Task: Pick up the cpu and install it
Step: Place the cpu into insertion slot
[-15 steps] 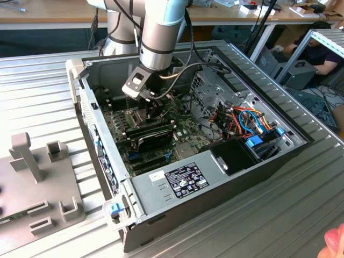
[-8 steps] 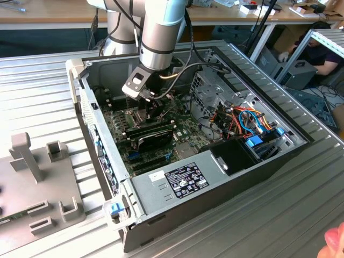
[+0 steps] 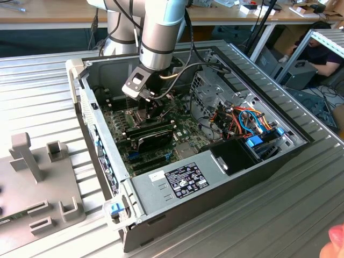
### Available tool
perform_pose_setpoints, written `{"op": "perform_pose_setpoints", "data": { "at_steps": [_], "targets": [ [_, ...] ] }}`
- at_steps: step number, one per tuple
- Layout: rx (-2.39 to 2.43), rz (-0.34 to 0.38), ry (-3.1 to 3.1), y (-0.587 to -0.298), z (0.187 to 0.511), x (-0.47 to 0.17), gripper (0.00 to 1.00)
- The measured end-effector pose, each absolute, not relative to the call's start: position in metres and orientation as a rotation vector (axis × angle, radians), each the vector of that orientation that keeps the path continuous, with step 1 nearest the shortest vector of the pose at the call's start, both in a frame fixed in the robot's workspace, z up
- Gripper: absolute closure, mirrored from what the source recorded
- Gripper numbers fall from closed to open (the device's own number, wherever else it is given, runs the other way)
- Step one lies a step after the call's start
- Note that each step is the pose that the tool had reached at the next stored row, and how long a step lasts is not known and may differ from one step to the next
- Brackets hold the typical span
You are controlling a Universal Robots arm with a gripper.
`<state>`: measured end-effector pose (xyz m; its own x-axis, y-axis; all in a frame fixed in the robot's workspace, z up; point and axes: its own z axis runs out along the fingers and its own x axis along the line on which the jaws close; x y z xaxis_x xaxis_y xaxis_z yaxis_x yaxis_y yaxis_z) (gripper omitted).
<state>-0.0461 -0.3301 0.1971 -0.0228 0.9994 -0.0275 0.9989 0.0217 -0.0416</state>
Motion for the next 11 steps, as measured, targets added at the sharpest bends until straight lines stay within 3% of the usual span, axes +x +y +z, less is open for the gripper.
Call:
{"op": "perform_pose_setpoints", "data": {
  "at_steps": [11],
  "targets": [
    [-2.189, 0.077, -2.239, -0.3301, 0.1966, -0.0461, 0.45]
  ]
}}
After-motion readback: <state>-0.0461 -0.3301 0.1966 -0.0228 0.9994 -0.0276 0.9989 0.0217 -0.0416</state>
